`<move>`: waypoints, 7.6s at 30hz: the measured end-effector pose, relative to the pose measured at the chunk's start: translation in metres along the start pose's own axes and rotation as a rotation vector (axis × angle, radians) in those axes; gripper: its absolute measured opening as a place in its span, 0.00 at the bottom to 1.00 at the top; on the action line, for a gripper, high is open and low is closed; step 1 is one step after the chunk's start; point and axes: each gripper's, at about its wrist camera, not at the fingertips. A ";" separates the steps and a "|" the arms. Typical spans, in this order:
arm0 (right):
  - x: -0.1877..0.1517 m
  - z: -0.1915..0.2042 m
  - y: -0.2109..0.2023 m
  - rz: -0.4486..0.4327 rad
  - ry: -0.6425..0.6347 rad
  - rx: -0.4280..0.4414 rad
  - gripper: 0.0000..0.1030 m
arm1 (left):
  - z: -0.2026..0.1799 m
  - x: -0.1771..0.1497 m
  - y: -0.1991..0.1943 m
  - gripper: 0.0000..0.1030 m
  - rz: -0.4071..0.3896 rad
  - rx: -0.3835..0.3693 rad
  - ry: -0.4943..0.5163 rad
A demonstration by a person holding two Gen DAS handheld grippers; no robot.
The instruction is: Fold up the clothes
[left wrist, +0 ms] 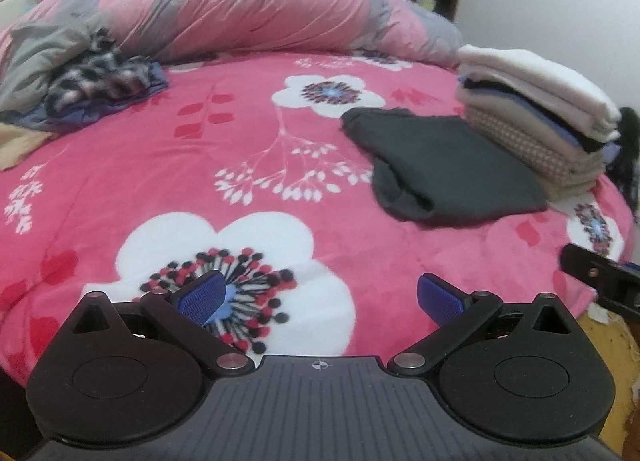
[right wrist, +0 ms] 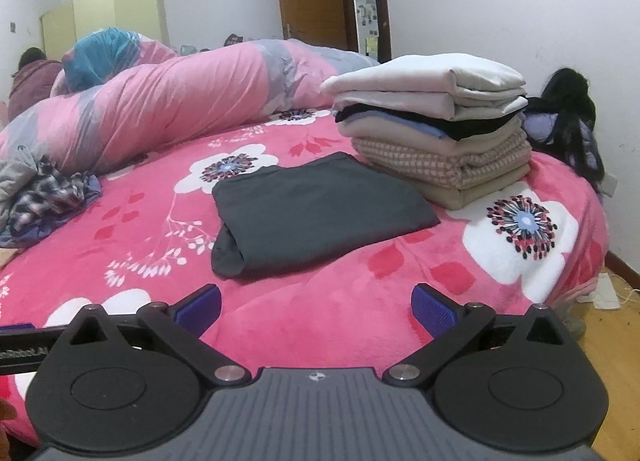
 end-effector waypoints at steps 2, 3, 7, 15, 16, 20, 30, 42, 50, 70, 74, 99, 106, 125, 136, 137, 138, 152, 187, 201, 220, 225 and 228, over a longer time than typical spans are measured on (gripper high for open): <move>-0.001 0.000 0.000 0.002 0.003 -0.007 1.00 | 0.000 -0.001 -0.004 1.00 -0.040 -0.014 0.004; -0.001 0.001 0.000 0.001 0.004 -0.009 1.00 | -0.001 -0.001 -0.005 1.00 -0.060 -0.001 0.005; -0.001 0.002 -0.001 -0.002 -0.003 -0.025 1.00 | -0.004 0.002 -0.010 1.00 -0.105 0.024 0.071; 0.002 0.010 0.003 0.002 -0.017 -0.053 1.00 | 0.012 0.010 -0.008 1.00 -0.092 0.015 -0.031; 0.003 0.011 0.003 -0.001 -0.019 -0.054 1.00 | 0.014 0.011 -0.007 1.00 -0.089 0.022 -0.038; 0.004 0.019 0.001 -0.008 -0.036 -0.063 1.00 | 0.014 0.011 -0.005 1.00 -0.052 0.016 -0.036; 0.002 0.029 -0.003 0.007 -0.089 -0.116 1.00 | 0.001 0.009 -0.005 1.00 -0.044 0.001 0.005; 0.004 0.024 -0.004 0.003 -0.073 -0.116 1.00 | -0.006 0.008 -0.004 1.00 -0.047 0.034 0.020; 0.007 0.026 -0.004 -0.003 -0.073 -0.113 1.00 | -0.006 0.009 -0.004 1.00 -0.058 0.050 0.016; 0.005 0.029 -0.002 0.008 -0.071 -0.110 1.00 | -0.005 0.010 -0.001 1.00 -0.051 0.061 0.012; 0.004 0.030 -0.001 0.011 -0.072 -0.110 1.00 | -0.005 0.009 0.000 1.00 -0.046 0.062 0.007; 0.002 0.035 0.003 0.020 -0.082 -0.109 1.00 | -0.004 0.006 0.004 1.00 -0.037 0.076 0.000; 0.002 0.036 0.003 0.020 -0.084 -0.110 1.00 | -0.004 0.006 0.004 1.00 -0.038 0.078 0.001; 0.003 0.037 0.004 0.022 -0.087 -0.109 1.00 | -0.004 0.007 0.003 1.00 -0.037 0.073 0.000; 0.003 0.038 0.003 0.020 -0.087 -0.109 1.00 | -0.005 0.006 0.003 1.00 -0.035 0.074 0.002; 0.002 0.038 0.003 0.020 -0.087 -0.110 1.00 | -0.005 0.006 0.003 1.00 -0.034 0.074 0.002; 0.002 0.038 0.003 0.020 -0.086 -0.110 1.00 | -0.005 0.006 0.003 1.00 -0.034 0.074 0.001; 0.003 0.039 0.003 0.021 -0.089 -0.108 1.00 | -0.006 0.006 0.004 1.00 -0.035 0.079 0.001; 0.002 0.036 0.003 0.024 -0.077 -0.111 1.00 | -0.011 0.003 0.004 1.00 -0.028 0.076 0.016; 0.000 0.037 0.003 0.030 -0.079 -0.109 1.00 | -0.012 0.002 0.004 1.00 -0.029 0.078 0.023; 0.000 0.037 0.004 0.035 -0.076 -0.107 1.00 | -0.011 0.002 0.005 1.00 -0.022 0.081 0.020; -0.001 0.037 0.004 0.035 -0.077 -0.107 1.00 | -0.010 0.001 0.006 1.00 -0.019 0.082 0.020; -0.001 0.037 0.004 0.036 -0.076 -0.107 1.00 | -0.010 0.001 0.006 1.00 -0.017 0.083 0.019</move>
Point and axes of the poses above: each gripper's, at about its wrist camera, not at the fingertips, and y roughly the way its jaws point, z to its left, x to its top, and after that the axes turned 2 degrees about x, right-handed
